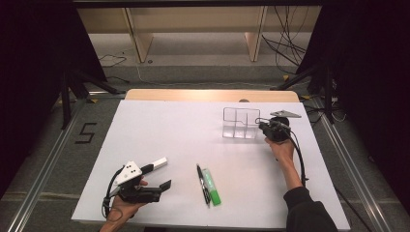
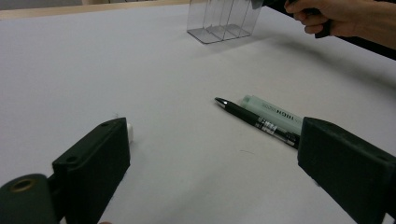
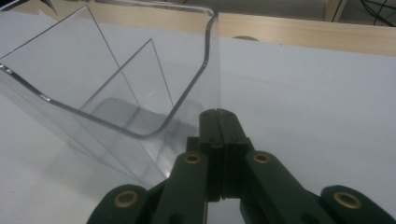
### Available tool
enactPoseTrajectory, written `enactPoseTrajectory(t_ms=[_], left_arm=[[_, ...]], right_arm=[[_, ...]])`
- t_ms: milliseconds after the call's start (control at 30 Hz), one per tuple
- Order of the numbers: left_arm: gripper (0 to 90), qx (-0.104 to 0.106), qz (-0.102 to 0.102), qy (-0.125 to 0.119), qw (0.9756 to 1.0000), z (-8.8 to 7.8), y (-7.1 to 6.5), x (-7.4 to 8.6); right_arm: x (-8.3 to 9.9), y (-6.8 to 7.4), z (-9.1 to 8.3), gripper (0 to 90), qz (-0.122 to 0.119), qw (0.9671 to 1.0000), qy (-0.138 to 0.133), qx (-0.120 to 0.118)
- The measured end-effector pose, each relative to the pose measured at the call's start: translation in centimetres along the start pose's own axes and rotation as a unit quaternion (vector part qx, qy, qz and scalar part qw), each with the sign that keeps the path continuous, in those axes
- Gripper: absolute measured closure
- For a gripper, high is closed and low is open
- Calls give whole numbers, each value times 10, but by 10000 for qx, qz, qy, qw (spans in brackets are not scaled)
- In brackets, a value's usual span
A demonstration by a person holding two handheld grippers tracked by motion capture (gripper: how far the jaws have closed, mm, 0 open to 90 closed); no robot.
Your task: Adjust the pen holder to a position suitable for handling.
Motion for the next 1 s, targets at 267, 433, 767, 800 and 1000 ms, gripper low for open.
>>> enactPoseTrajectory(t_ms=[267, 433, 767, 800, 1000], left_arm=[[91, 16, -8, 17, 10000, 1, -1, 0], [91, 2, -5, 14, 10000, 1, -1, 0], [91, 2, -1, 3, 10000, 0, 1, 0], [91, -1, -3, 2, 10000, -1, 1, 0], [91, -16, -11, -1, 10000, 0, 1, 0]], right_arm=[[-5, -1, 5, 900, -11, 10000, 83, -5], [-8, 8, 15, 900, -31, 9999, 119, -72], [-11, 27, 34, 900, -114, 9996, 176, -190], [-11, 29, 36, 900, -95, 9996, 172, -211], [-11, 39, 42, 900, -118, 9994, 189, -282]])
Point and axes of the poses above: each handheld gripper's, and its own axes: z roughly forward along the jaws, x roughly out of its underside, y roughly to its left, the point moved 5 cm from there along z, roughly forward along the jaws, and after that the axes turned 11 degrees about -x, right-handed, at the moved point
